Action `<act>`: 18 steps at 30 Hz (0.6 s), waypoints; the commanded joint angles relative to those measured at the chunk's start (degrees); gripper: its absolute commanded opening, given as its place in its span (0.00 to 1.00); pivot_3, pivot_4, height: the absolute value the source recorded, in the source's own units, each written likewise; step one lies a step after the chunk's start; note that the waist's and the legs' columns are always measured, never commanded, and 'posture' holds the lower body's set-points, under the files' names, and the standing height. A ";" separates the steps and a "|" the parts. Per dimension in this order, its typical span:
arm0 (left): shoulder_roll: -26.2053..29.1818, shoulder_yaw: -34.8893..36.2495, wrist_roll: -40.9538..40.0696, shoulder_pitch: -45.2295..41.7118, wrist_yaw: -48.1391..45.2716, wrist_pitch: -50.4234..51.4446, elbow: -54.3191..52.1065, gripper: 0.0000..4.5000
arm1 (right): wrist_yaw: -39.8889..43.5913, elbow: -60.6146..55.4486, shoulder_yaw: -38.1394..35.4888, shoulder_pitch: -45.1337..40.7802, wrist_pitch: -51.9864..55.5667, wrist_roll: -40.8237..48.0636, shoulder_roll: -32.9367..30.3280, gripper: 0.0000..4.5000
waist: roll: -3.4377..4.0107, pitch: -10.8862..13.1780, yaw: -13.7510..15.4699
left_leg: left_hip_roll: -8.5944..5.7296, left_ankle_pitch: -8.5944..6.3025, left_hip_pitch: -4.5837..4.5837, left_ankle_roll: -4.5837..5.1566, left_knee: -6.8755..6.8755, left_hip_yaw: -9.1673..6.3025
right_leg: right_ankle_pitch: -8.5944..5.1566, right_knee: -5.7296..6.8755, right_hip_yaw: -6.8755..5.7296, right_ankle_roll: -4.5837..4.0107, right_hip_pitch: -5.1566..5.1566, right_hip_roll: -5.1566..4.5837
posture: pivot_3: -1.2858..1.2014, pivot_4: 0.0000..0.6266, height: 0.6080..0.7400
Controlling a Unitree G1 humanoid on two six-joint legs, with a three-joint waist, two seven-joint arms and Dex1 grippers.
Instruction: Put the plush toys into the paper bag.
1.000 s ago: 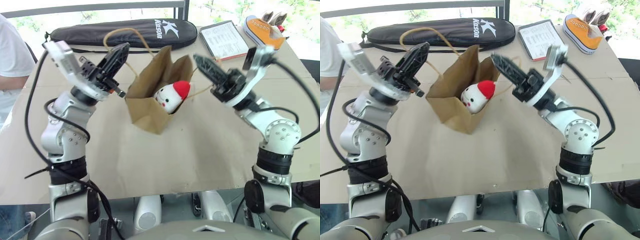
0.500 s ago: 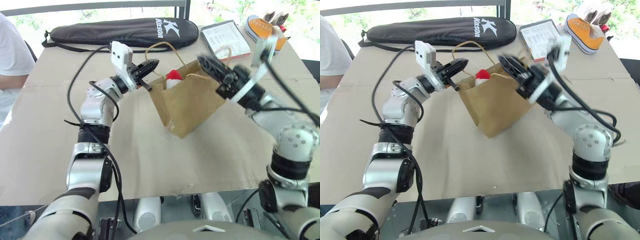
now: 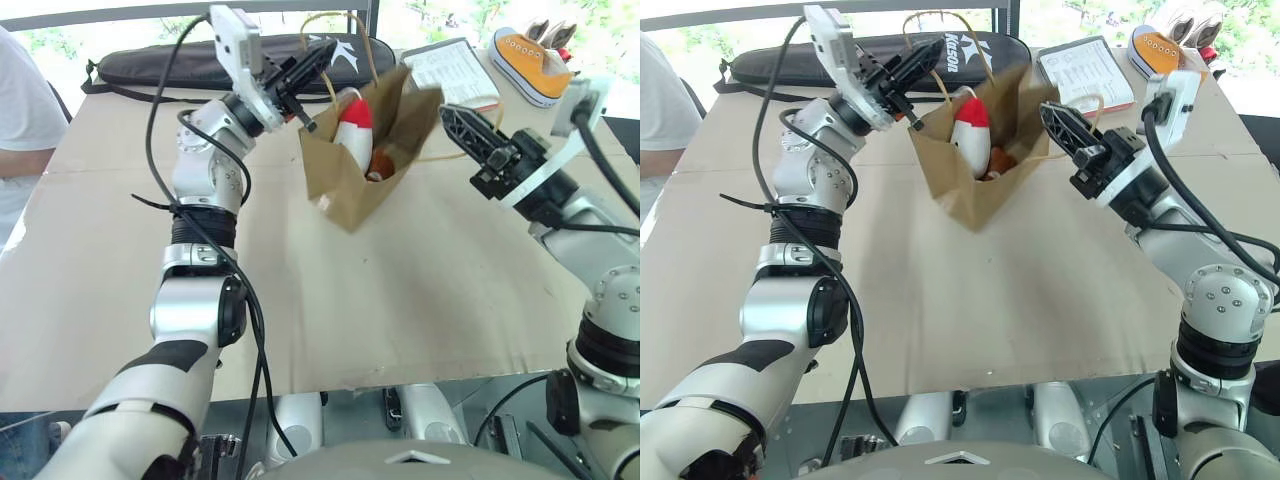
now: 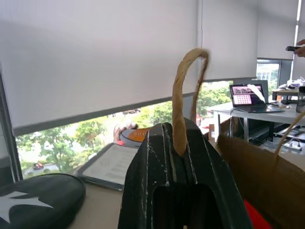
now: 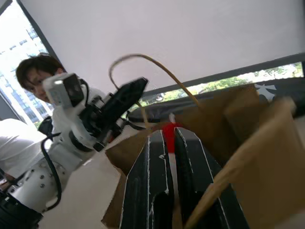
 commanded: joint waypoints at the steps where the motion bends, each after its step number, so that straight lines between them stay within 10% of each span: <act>1: 0.73 0.43 1.87 -1.04 0.50 -4.73 1.17 0.00 | 1.15 -2.81 -0.38 0.61 -2.37 1.22 -0.15 0.02 | -0.01 0.01 0.00 | 0.00 0.00 -0.01 0.00 0.03 -0.02 | 0.00 0.03 -0.01 0.00 -0.01 0.00 | 0.52 0.24 1.00; 18: 6.32 -0.08 4.26 5.48 1.30 1.18 -2.86 0.00 | 6.25 2.29 6.17 -2.04 -4.42 -2.91 -0.53 0.02 | 0.03 0.05 0.40 | 0.00 0.00 -0.14 0.00 0.34 -0.21 | 0.01 0.08 -0.16 0.00 0.06 0.00 | 0.52 0.24 1.00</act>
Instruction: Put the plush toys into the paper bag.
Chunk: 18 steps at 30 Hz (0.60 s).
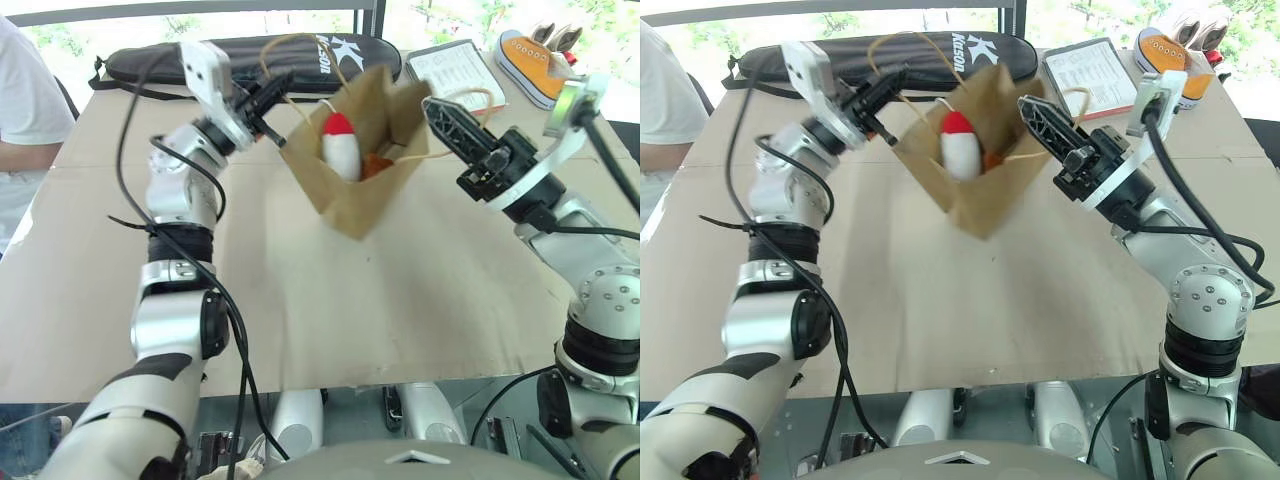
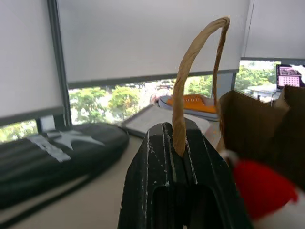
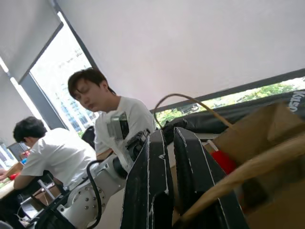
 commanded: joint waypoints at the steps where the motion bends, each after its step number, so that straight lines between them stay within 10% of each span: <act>1: 0.66 -3.17 1.72 1.97 -4.27 -0.57 -2.77 0.00 | 3.90 0.65 2.01 0.81 -0.77 -6.34 -2.96 0.12 | 0.01 0.00 0.05 | -0.01 0.00 0.01 0.00 0.01 0.01 | 0.00 0.02 0.00 0.00 0.00 -0.02 | 0.52 0.24 1.00; 8: 5.43 -1.10 -2.54 3.75 -12.31 5.97 -2.87 0.52 | 10.04 -5.32 3.26 4.40 0.90 -10.28 -10.93 0.74 | 0.01 0.00 -0.29 | 0.00 0.00 0.01 0.00 -0.01 -0.04 | 0.00 0.05 -0.02 -0.01 -0.02 0.02 | 0.52 0.24 1.00; 13: 11.11 0.73 -7.14 10.09 -17.85 15.68 -9.19 0.96 | 13.96 -9.77 -0.82 9.93 1.03 -7.46 -16.01 0.75 | 0.01 0.00 -0.58 | 0.01 0.00 0.01 0.00 -0.03 -0.04 | -0.01 0.04 -0.02 -0.01 -0.02 0.01 | 0.52 0.24 1.00; 18: 13.94 4.05 -9.18 15.79 -15.74 19.57 -11.99 0.99 | 14.68 -11.53 -2.62 15.11 -0.52 -10.10 -18.40 0.75 | 0.01 0.00 -0.27 | 0.05 0.00 0.08 0.00 -0.01 -0.08 | -0.01 0.10 -0.05 -0.01 0.00 0.02 | 0.52 0.24 1.00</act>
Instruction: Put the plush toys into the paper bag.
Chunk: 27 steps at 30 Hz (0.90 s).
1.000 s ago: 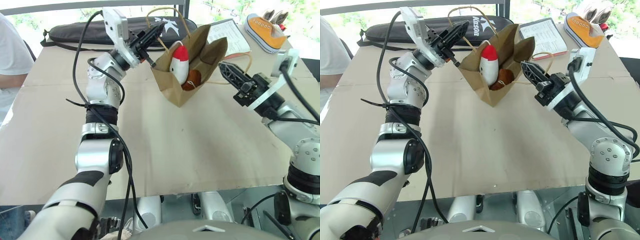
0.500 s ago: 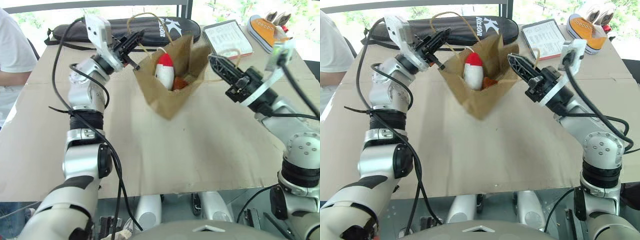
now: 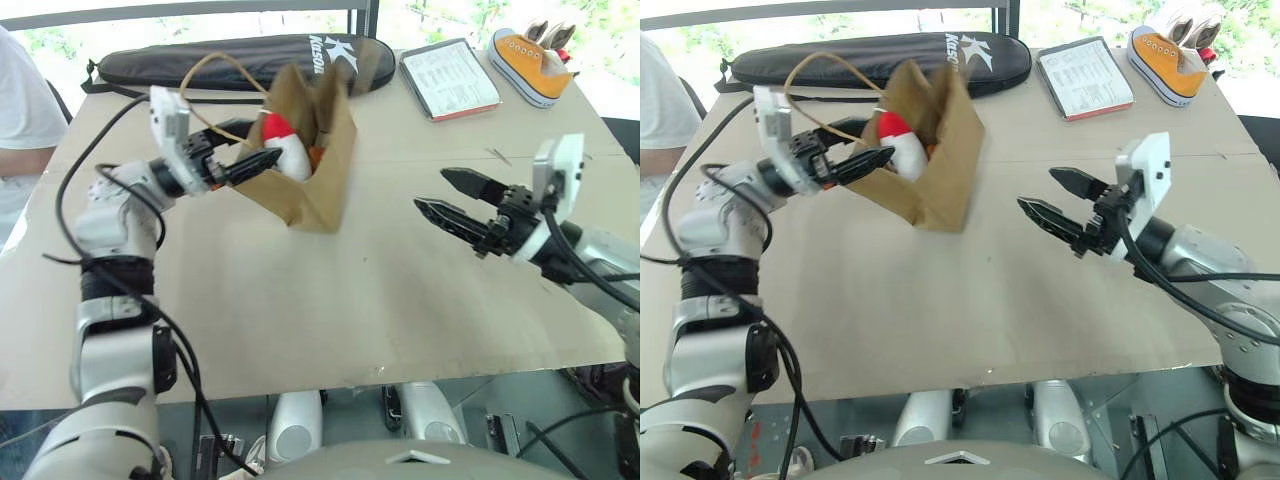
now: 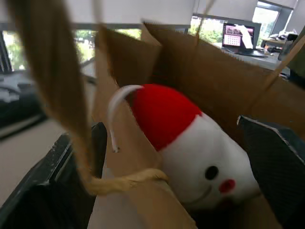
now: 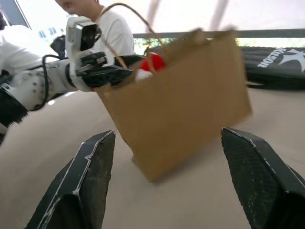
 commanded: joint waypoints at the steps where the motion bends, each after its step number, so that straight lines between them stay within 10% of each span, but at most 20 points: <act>1: 1.82 2.39 -2.02 1.29 0.34 1.83 -3.35 0.99 | -0.42 -2.62 -1.59 0.82 -1.75 -1.48 -0.11 0.75 | 0.00 0.00 0.26 | 0.00 0.00 0.00 0.00 0.03 -0.01 | 0.00 0.01 -0.01 0.00 0.00 0.00 | 0.52 0.24 1.00; 7: 0.61 2.92 -4.95 1.26 -0.05 3.94 -7.46 1.00 | -0.32 -3.16 3.11 2.21 -2.28 -5.13 2.01 0.57 | -0.07 -0.04 0.60 | -0.04 0.01 0.00 0.00 0.22 -0.01 | 0.01 -0.03 0.00 0.00 0.15 -0.05 | 0.52 0.24 1.00; 12: 2.80 4.64 -7.69 0.88 0.06 7.17 -11.17 1.00 | 0.34 3.22 12.75 -6.26 -2.38 -13.20 6.56 0.01 | -0.06 -0.04 -0.14 | -0.03 0.01 0.05 0.00 0.22 -0.03 | 0.01 0.02 0.03 0.00 0.15 0.01 | 0.52 0.24 1.00; 27: 4.18 8.51 -9.03 19.76 9.48 11.30 -30.30 1.00 | 7.44 42.78 27.61 -27.14 -23.20 -45.57 19.04 0.01 | -0.03 -0.02 0.07 | 0.01 0.01 0.02 -0.01 0.15 0.07 | 0.01 0.03 0.07 -0.02 0.03 0.01 | 0.52 0.24 1.00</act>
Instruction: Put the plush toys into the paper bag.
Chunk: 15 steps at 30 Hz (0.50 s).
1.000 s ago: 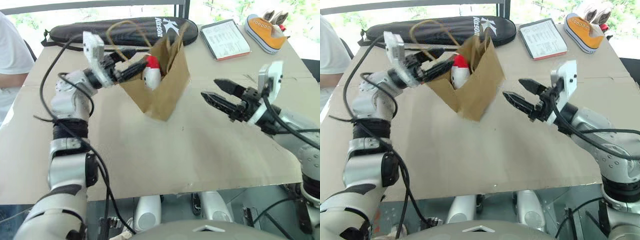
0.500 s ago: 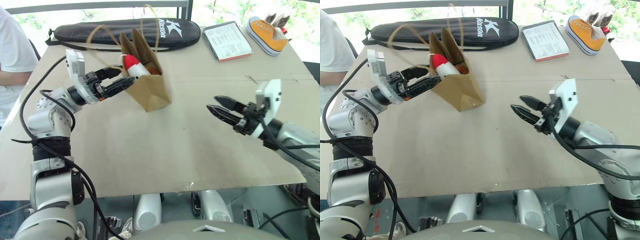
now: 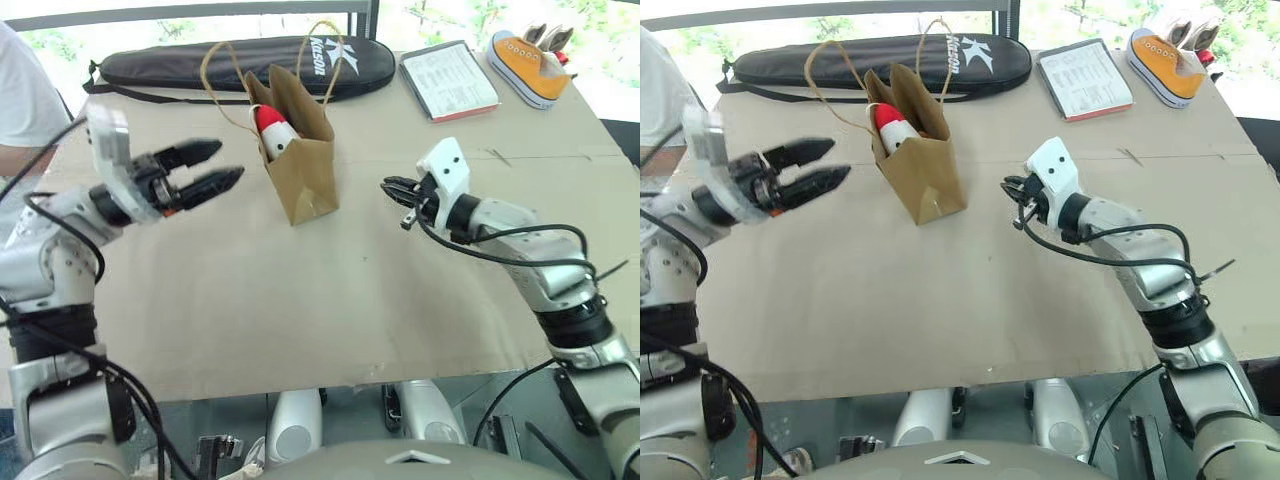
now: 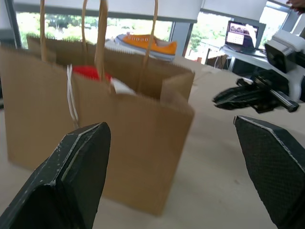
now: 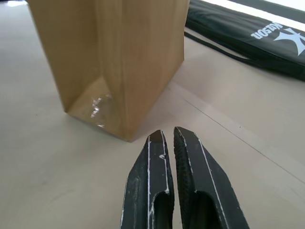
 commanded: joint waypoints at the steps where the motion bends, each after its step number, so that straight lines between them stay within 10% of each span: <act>1: -3.28 -0.08 1.15 2.89 6.69 -1.85 -7.88 1.00 | 0.75 10.97 0.42 -6.77 -8.40 -5.34 4.74 0.01 | 0.00 0.00 0.10 | 0.00 0.00 -0.01 0.00 0.01 0.01 | 0.01 0.02 0.01 0.00 0.00 0.00 | 0.52 0.24 1.00; 15: -13.16 -3.06 10.05 11.41 27.08 -7.05 -21.33 1.00 | 20.73 30.75 0.65 -15.41 -23.25 -6.02 23.52 0.01 | -0.03 -0.02 -0.36 | 0.01 -0.01 -0.01 -0.02 -0.10 0.11 | 0.03 0.02 0.07 0.00 -0.05 -0.02 | 0.52 0.24 1.00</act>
